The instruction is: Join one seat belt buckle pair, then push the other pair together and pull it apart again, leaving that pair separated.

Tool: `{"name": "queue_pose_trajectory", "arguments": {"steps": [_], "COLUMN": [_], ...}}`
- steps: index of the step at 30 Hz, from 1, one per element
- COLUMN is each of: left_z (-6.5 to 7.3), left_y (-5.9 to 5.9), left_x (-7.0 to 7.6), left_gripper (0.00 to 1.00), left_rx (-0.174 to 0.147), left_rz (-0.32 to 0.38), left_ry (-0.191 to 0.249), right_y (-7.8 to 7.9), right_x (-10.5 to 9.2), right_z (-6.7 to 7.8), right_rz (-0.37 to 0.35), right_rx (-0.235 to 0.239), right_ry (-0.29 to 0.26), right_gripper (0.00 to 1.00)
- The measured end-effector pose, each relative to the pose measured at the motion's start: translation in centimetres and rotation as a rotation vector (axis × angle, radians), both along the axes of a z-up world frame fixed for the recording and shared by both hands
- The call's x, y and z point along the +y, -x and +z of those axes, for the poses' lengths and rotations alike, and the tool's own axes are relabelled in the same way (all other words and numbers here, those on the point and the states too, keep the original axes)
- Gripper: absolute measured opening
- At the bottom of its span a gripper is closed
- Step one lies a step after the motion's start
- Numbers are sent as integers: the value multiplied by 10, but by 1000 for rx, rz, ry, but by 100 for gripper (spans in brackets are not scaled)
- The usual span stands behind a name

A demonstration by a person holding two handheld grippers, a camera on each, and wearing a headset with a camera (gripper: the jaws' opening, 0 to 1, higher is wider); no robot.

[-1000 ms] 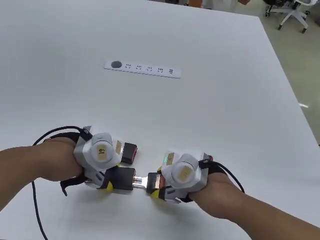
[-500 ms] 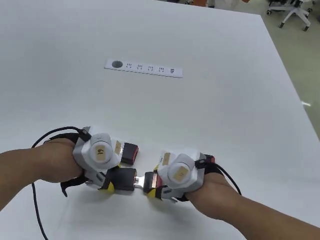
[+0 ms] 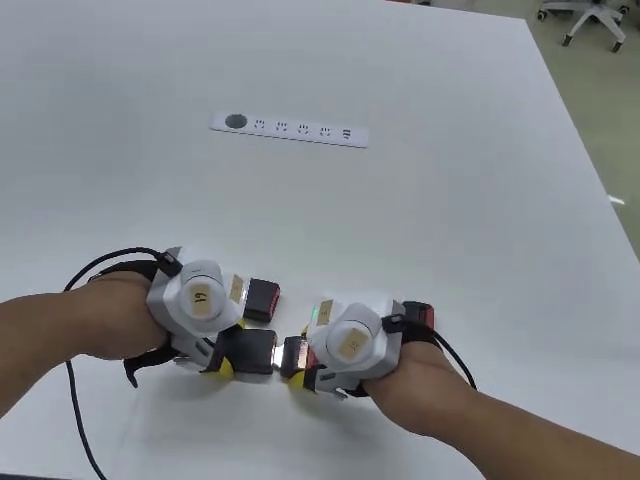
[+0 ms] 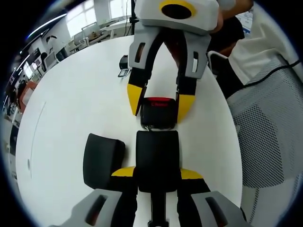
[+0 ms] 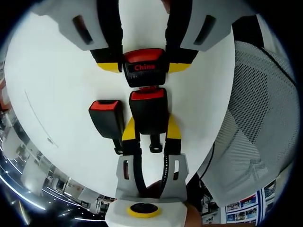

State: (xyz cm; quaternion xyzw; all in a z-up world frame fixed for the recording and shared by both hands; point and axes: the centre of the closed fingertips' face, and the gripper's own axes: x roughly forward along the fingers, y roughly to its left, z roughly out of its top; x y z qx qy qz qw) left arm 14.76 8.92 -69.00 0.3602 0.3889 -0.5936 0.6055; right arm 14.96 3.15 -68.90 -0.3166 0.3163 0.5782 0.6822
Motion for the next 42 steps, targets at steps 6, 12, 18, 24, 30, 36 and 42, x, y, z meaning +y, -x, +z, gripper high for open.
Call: {"name": "queue_pose_trajectory", "arguments": {"steps": [6,12,18,24,30,36,42], "left_z": [-2,-4,-4,-4,-2,-2,-1], "left_y": [-3,-2,-2,-3,-3,-2,-1], "left_x": [2,2,6,5,5,4,1], "left_gripper": [32,32,32,31,31,32,33], "left_rx": [0,3,6,13,19,20,10], "left_rz": [-15,-13,19,10,16,20,15], "left_ry": [-5,-3,54,46,51,52,4], "right_y": [0,0,5,4,0,0,2], "right_x": [4,4,2,1,2,1,0], "right_z": [-1,-3,6,5,1,-1,-2], "right_rz": [11,19,76,82,70,51,50], "right_rx": [5,3,-27,1,5,19,36], "right_ry": [9,6,17,29,19,10,9], "right_gripper": [32,32,31,31,31,32,33]}}
